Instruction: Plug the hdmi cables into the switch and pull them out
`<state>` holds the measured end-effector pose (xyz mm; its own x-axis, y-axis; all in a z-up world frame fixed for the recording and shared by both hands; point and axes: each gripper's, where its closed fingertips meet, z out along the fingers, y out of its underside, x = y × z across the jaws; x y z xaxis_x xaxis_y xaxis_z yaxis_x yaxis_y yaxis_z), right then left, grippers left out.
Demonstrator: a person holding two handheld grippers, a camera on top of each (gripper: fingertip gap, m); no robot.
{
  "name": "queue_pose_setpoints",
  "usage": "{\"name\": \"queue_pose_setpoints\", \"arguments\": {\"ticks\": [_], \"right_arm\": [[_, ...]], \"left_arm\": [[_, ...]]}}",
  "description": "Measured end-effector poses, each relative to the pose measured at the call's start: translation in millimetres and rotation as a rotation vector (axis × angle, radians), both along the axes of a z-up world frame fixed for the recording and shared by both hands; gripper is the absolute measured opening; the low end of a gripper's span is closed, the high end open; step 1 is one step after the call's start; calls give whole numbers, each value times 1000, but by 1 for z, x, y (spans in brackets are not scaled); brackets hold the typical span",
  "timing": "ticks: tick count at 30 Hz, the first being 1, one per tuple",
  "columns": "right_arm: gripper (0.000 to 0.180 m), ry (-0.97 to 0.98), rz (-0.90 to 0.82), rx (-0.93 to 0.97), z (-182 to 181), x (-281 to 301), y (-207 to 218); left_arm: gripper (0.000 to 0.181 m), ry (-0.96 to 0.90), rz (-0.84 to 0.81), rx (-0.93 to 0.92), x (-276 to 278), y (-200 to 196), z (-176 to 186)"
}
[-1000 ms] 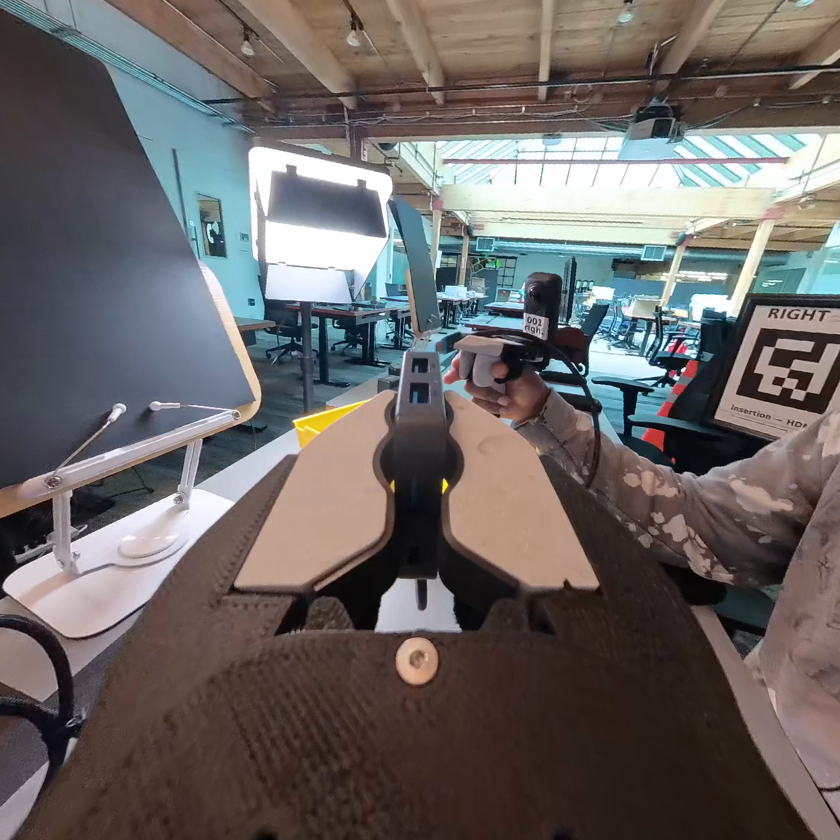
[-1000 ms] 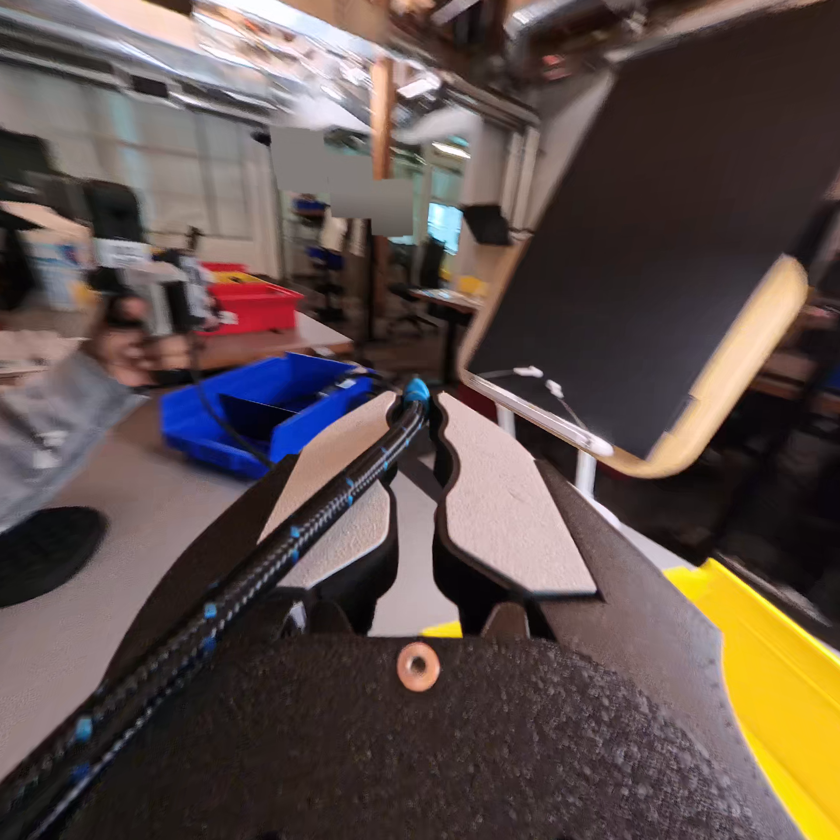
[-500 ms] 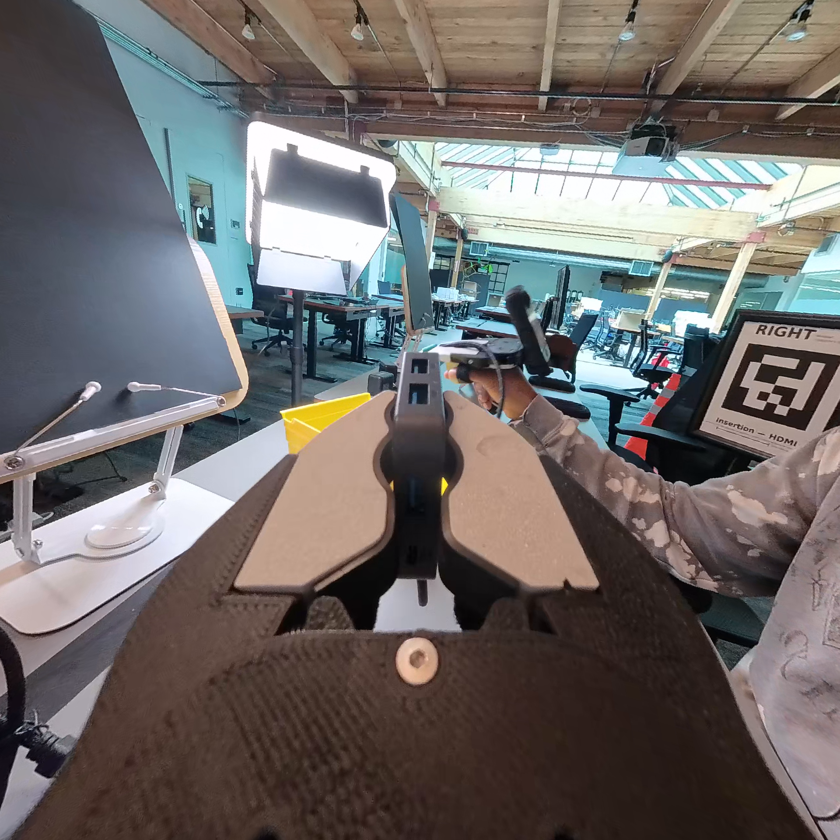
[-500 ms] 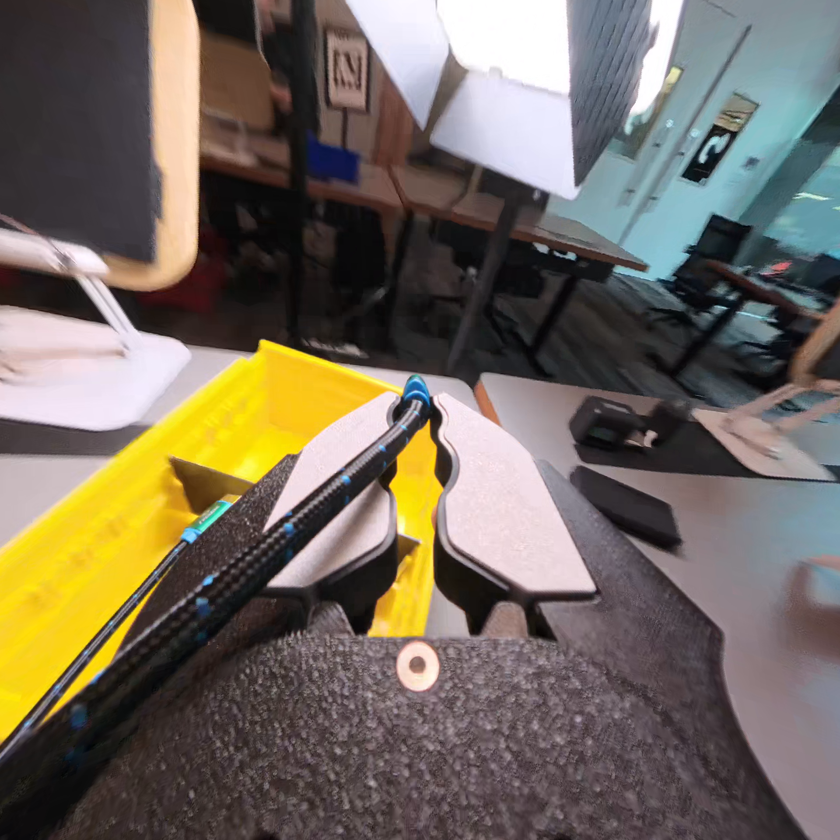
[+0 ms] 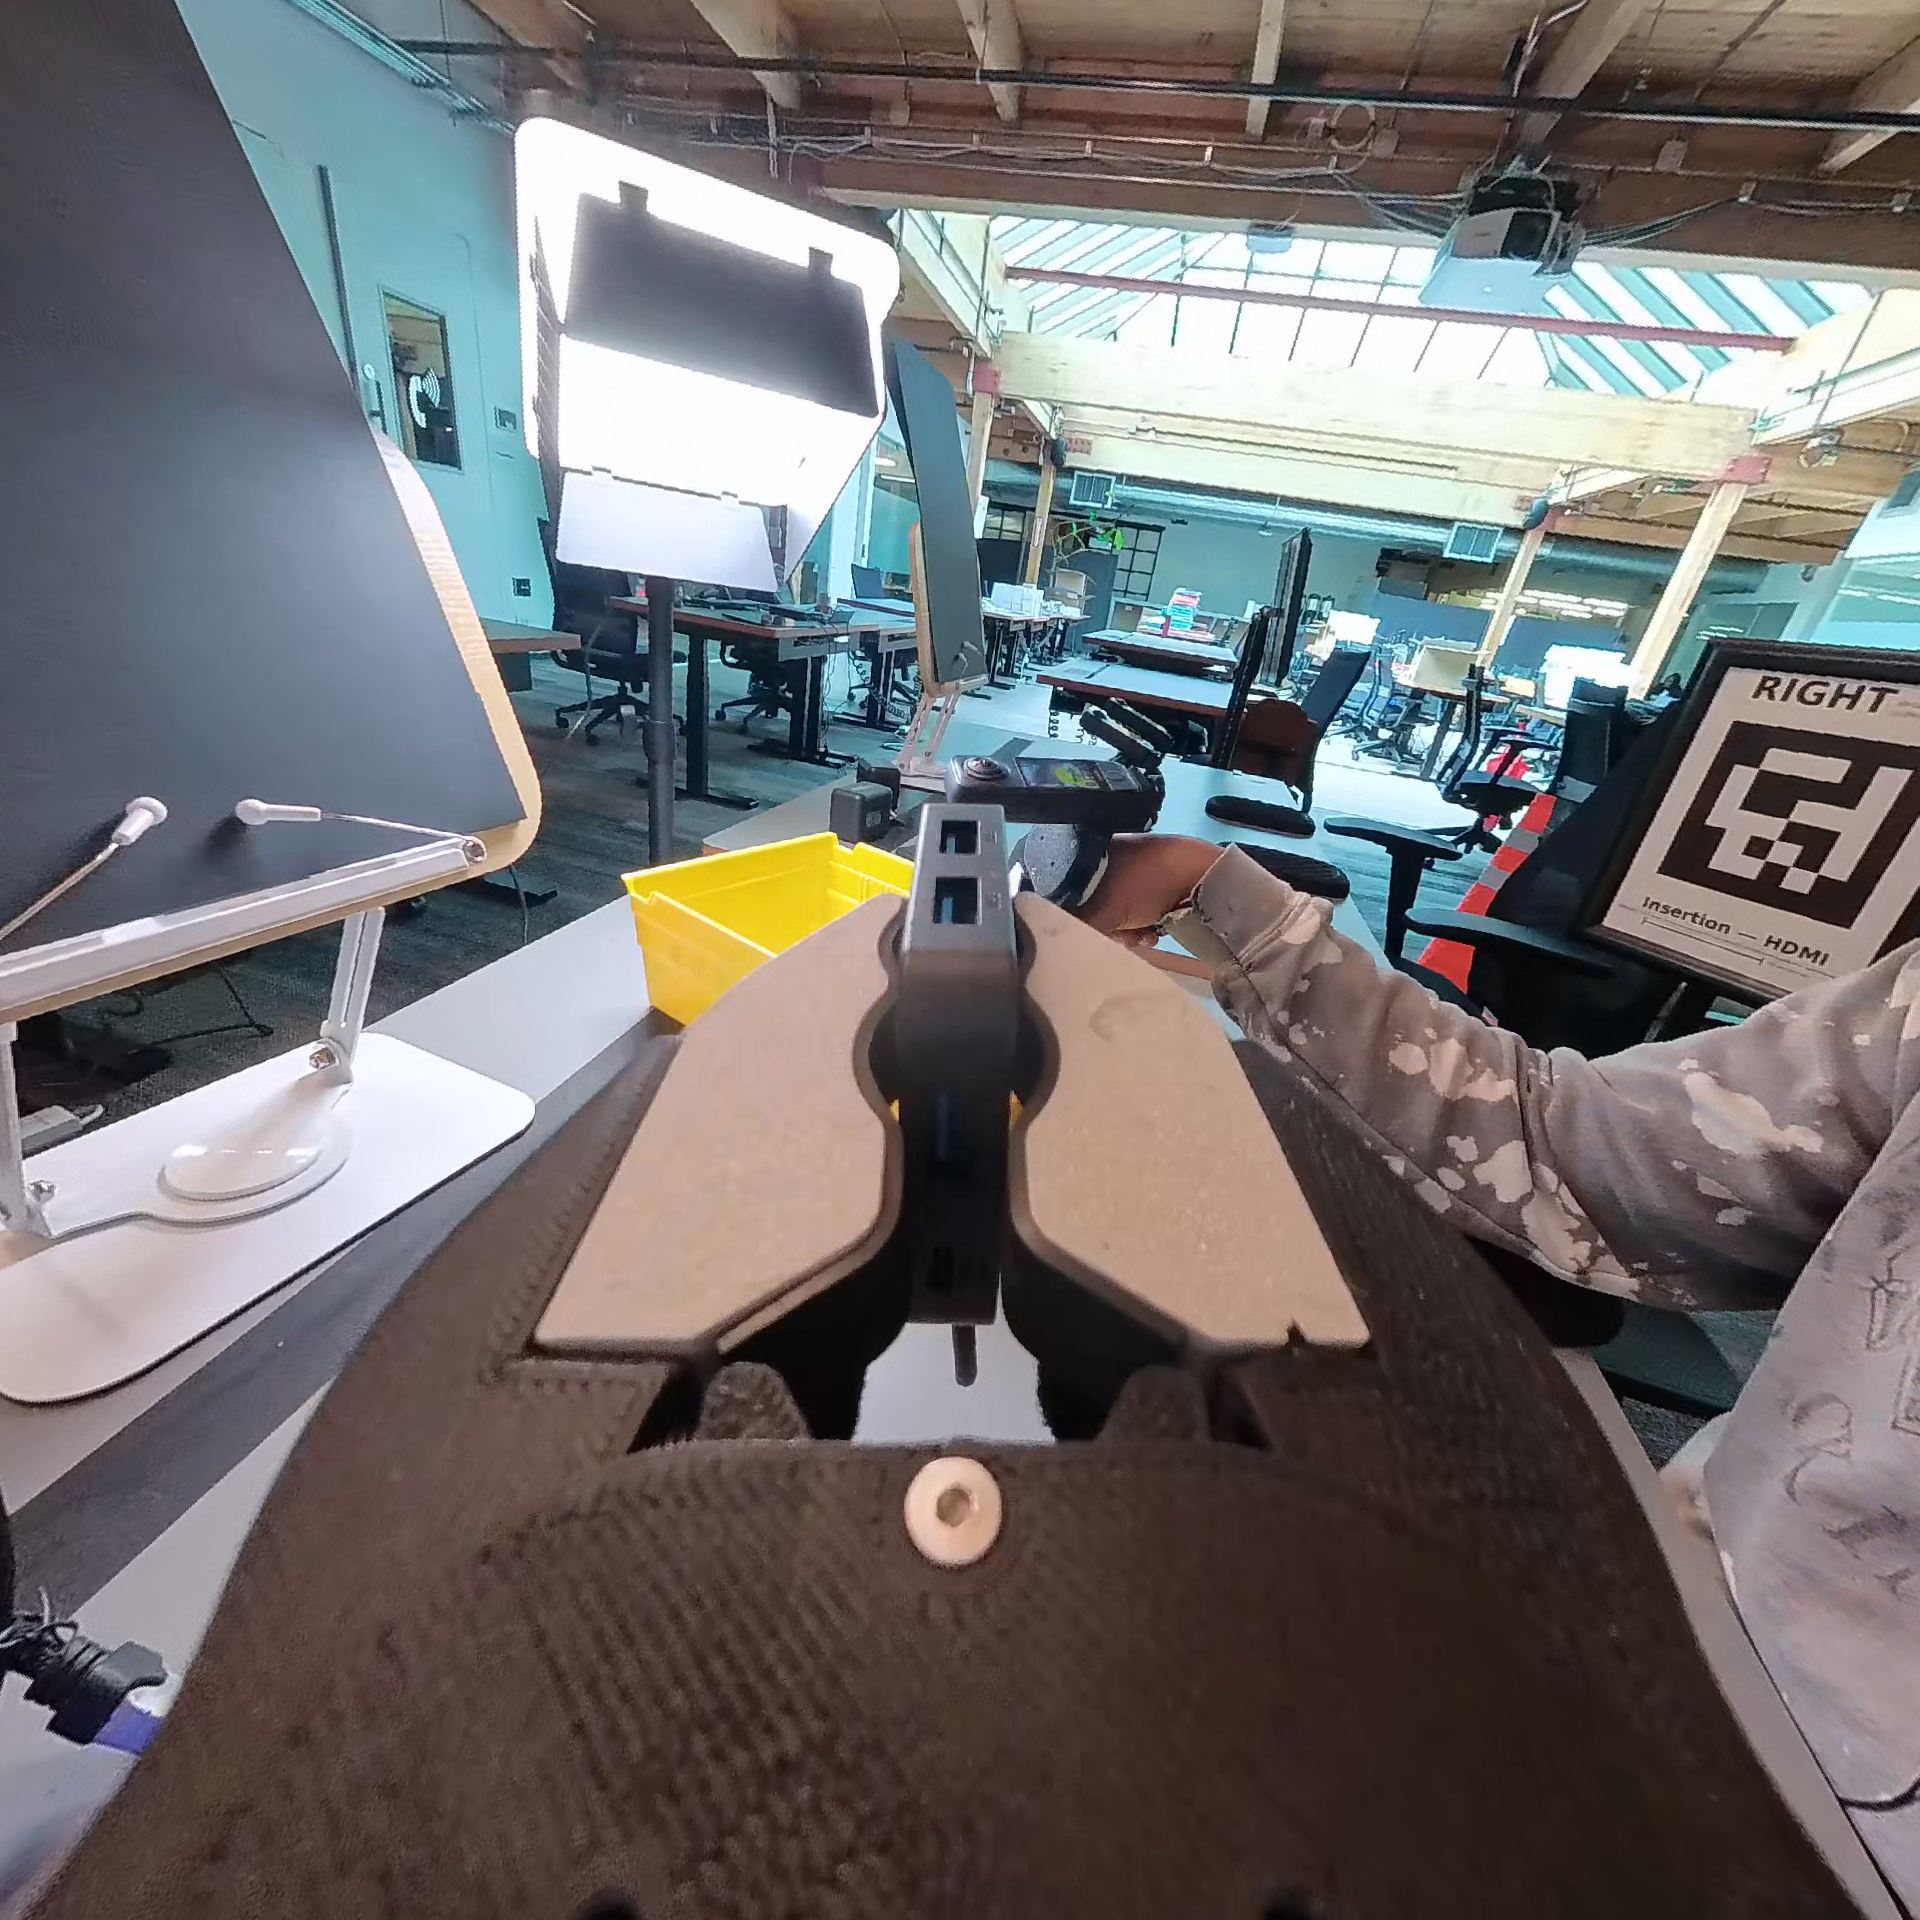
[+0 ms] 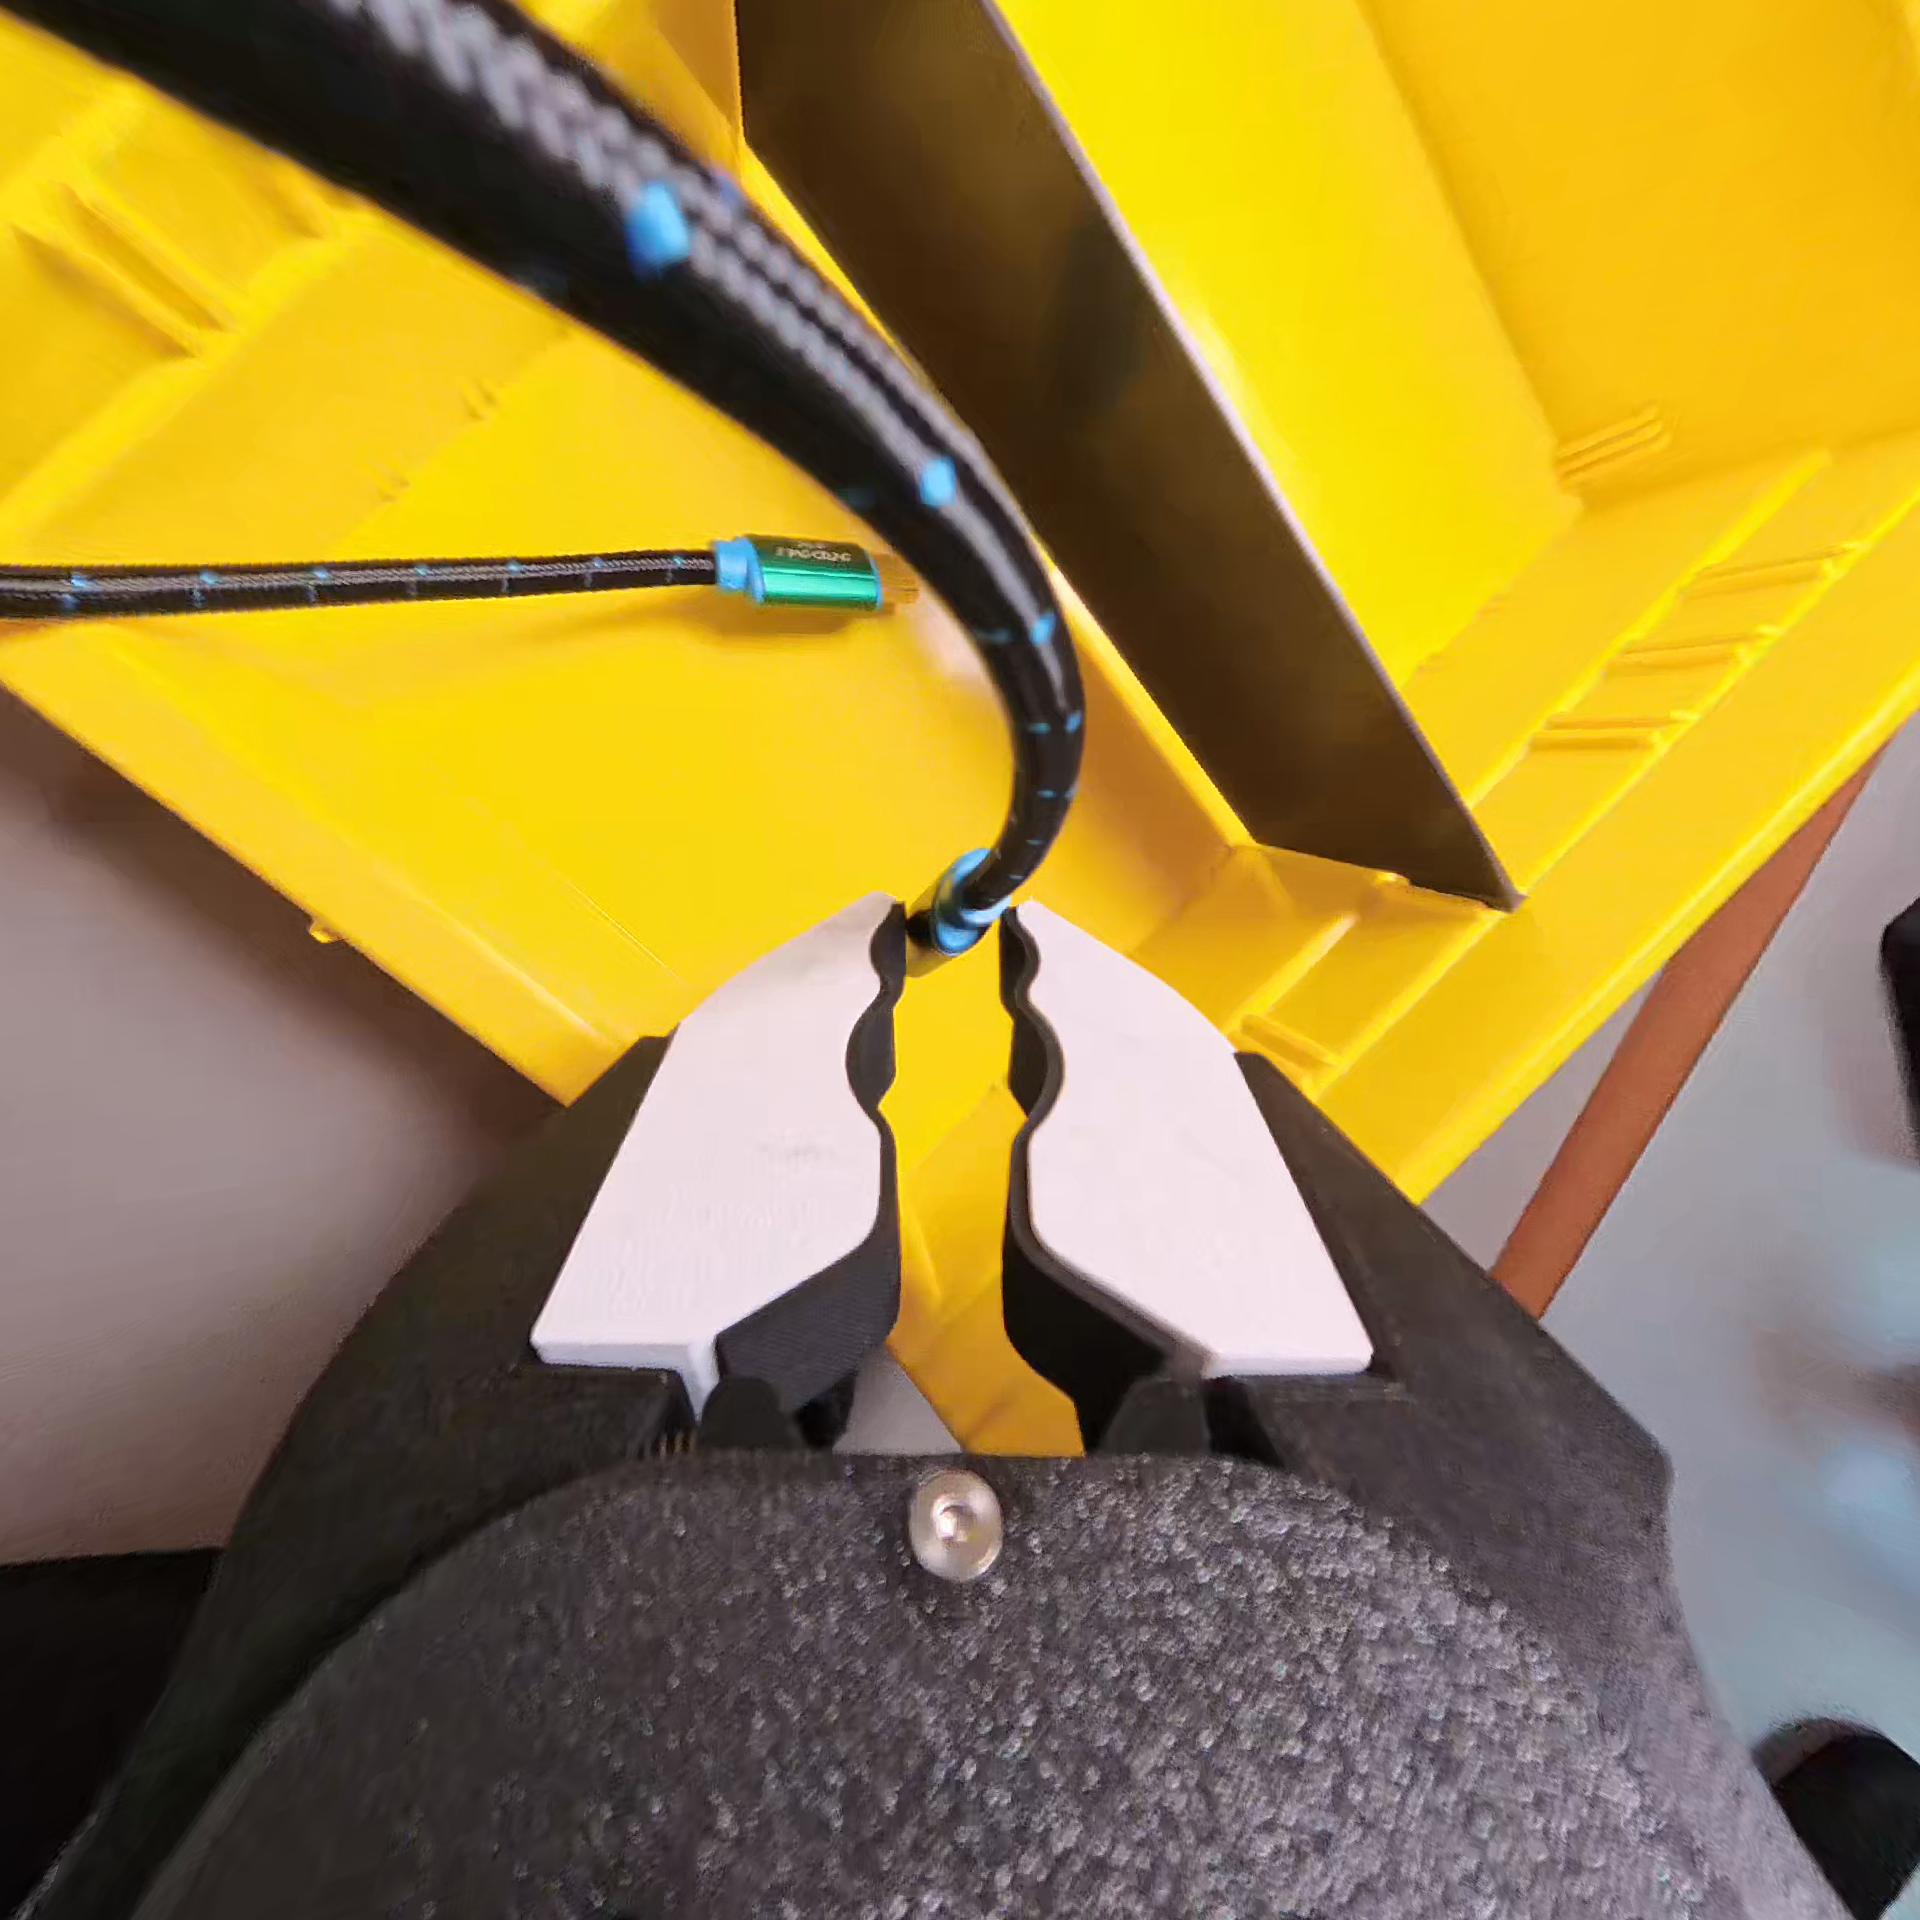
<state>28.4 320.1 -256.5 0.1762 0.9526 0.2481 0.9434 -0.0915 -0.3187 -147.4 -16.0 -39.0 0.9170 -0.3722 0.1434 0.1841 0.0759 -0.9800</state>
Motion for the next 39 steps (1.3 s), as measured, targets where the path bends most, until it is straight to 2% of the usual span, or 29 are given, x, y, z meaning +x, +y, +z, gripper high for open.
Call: {"name": "queue_pose_setpoints", "arguments": {"ticks": [6,9,12,18,20,24,26,35,37,39], "right_arm": [[16,90,-61,54,15,-3,14],[36,67,-47,63,18,2,12],[41,64,-17,81,32,5,3],[41,43,230,115,70,14,-55],[36,95,338,104,86,11,-83],[33,157,463,131,105,6,-114],[33,153,508,91,99,3,-123],[33,-78,598,-18,42,-8,-143],[27,-158,583,-44,23,-9,-139],[10,-187,583,-78,10,-12,-135]], "left_arm": [[15,-2,4,-16,-2,2,-4],[15,-6,4,-22,-2,3,-6],[15,-5,6,-34,-3,4,-9],[14,-13,6,-40,-4,5,-10],[15,-11,5,-44,-3,5,-11],[15,-5,2,-50,-1,6,-12],[15,-5,-1,-51,0,7,-12],[15,3,7,-70,-1,9,-16],[15,-6,11,-72,-4,9,-17],[15,-13,14,-73,-6,9,-18]]}}
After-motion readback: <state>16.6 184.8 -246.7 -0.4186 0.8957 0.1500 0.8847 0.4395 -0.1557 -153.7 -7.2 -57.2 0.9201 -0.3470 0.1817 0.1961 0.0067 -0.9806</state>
